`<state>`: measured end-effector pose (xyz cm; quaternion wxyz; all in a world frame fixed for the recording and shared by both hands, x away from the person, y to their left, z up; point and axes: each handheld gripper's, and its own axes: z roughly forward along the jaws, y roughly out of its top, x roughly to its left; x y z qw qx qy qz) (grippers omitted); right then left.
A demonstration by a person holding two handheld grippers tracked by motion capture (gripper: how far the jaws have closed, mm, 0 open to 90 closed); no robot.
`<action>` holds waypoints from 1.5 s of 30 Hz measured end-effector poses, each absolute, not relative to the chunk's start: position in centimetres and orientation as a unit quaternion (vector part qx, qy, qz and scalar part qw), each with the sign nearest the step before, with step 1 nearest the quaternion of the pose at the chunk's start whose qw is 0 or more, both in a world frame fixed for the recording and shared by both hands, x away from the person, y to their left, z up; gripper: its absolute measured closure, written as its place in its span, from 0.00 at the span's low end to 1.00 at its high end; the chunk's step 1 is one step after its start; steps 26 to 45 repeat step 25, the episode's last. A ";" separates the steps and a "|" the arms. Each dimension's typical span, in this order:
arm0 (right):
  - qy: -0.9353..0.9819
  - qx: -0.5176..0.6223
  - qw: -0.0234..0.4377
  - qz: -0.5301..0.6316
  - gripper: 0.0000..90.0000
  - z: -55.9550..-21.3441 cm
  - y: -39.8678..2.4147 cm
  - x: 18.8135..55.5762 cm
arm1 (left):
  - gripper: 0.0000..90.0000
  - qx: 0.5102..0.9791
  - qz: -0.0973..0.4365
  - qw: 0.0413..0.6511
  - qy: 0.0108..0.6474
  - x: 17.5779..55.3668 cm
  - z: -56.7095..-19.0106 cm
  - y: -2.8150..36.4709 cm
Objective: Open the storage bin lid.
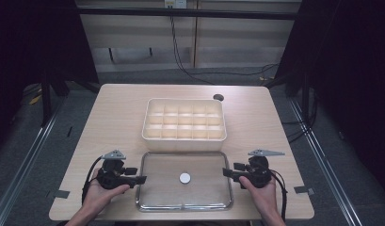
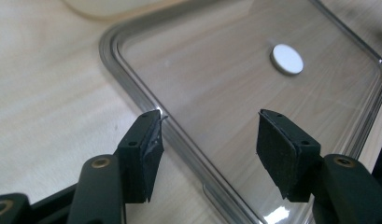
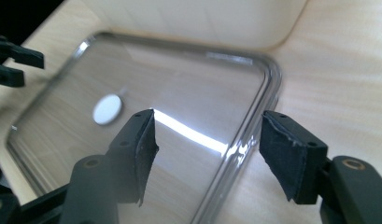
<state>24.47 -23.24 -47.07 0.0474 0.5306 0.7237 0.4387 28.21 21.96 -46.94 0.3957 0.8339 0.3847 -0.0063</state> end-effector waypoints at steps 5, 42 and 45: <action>0.733 0.506 0.065 0.449 0.39 -45.5 -23.9 24.7 | 0.44 0.831 0.019 0.414 0.371 29.0 -45.1 21.5; 0.683 0.537 0.166 0.465 0.36 -45.3 -30.1 24.7 | 0.40 0.786 0.079 0.445 0.422 30.5 -46.1 26.1; 0.683 0.537 0.166 0.465 0.36 -45.3 -30.1 24.7 | 0.40 0.786 0.079 0.445 0.422 30.5 -46.1 26.1</action>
